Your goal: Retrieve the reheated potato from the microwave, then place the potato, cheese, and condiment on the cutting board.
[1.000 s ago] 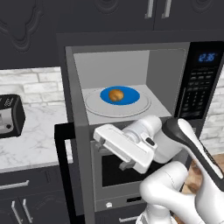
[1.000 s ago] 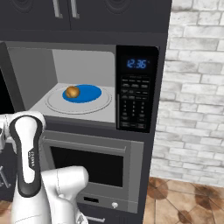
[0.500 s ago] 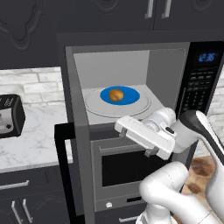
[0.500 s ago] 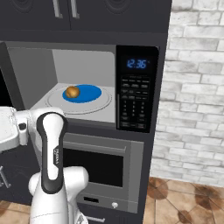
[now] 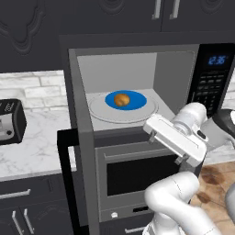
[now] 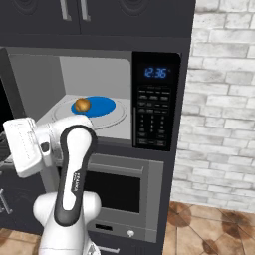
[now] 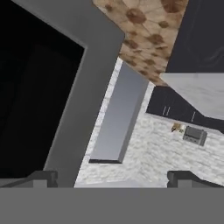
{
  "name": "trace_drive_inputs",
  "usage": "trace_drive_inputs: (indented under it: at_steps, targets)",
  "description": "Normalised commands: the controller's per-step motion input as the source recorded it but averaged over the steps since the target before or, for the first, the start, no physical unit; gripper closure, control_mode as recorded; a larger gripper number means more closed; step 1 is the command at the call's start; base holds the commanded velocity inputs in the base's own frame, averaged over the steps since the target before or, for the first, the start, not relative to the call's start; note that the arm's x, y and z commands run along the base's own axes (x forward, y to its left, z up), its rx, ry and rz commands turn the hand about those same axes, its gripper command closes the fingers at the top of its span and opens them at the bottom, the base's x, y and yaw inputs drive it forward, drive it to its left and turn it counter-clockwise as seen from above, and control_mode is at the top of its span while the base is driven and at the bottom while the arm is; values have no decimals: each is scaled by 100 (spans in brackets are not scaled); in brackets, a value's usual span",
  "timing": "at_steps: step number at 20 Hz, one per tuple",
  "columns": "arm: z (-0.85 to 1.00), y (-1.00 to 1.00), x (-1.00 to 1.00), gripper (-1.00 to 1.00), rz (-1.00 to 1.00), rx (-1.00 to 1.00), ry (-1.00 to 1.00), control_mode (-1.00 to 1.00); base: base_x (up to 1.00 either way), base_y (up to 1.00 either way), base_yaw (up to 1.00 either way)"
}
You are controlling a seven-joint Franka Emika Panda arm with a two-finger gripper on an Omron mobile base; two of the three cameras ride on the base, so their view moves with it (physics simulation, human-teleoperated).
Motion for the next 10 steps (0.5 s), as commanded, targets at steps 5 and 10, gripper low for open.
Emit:
trace_drive_inputs:
  at_steps: [5, 10]
  targets:
    - [0, -44, 9, -100, 0, -5, -53, -100, 0, 0, 0]
    - [1, -35, 20, -100, -1, -3, -53, -100, 0, 0, 0]
